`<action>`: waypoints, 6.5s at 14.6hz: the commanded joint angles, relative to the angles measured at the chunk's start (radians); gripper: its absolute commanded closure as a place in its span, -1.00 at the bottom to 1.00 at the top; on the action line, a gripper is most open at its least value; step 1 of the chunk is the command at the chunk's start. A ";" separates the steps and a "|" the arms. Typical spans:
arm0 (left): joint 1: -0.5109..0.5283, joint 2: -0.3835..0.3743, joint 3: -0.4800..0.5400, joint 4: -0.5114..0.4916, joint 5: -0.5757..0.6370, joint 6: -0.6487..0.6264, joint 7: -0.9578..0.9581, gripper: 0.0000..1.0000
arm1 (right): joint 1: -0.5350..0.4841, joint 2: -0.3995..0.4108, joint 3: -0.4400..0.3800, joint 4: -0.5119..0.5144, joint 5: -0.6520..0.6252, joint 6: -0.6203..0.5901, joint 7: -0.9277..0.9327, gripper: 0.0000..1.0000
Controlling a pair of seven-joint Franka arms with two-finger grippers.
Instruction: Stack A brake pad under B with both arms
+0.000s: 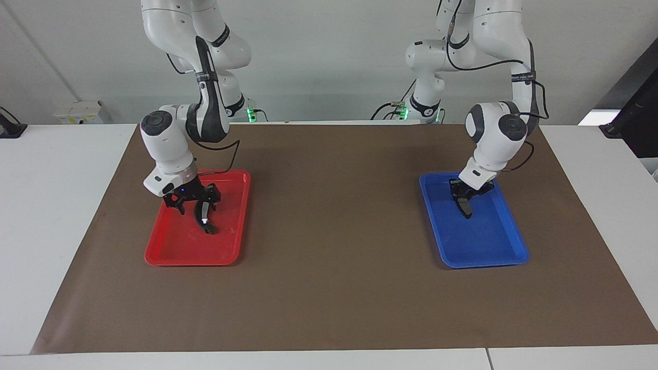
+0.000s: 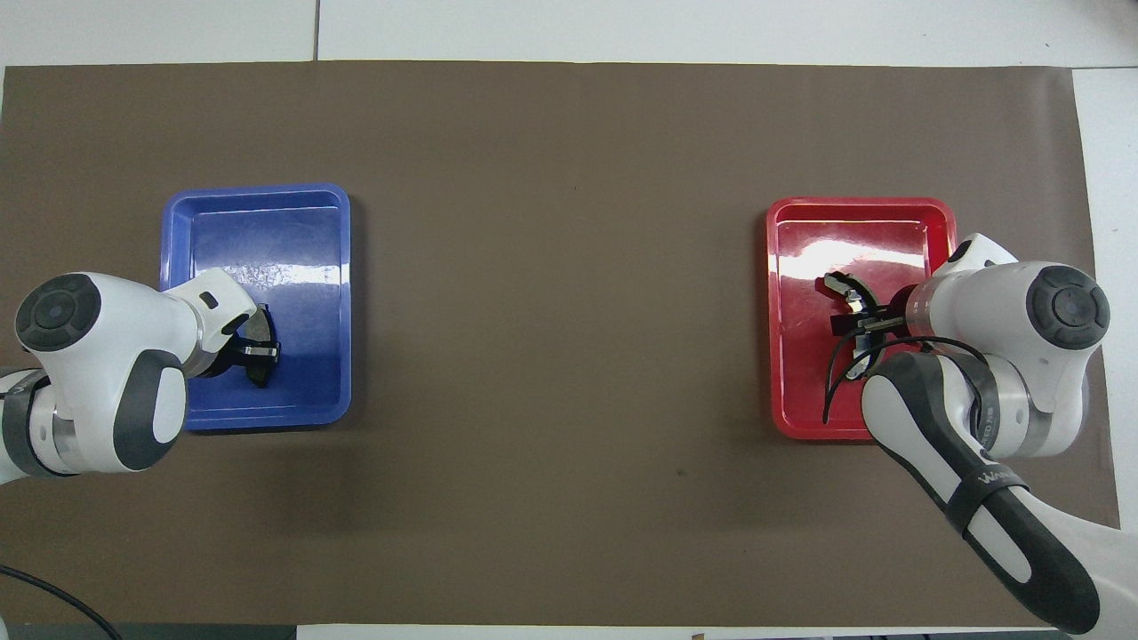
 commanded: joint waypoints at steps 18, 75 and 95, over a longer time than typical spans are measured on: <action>-0.675 0.311 0.009 0.382 0.010 -0.006 -0.686 0.39 | -0.001 0.015 0.003 0.076 0.063 -0.089 -0.018 0.96; 0.108 -0.132 0.022 0.625 0.013 -0.797 0.098 -0.99 | 0.698 0.340 0.003 0.489 0.047 -0.126 0.761 0.79; 0.108 -0.131 0.022 0.634 0.013 -0.799 0.087 -0.99 | 0.311 0.026 -0.007 0.508 -0.098 -0.491 0.643 -0.99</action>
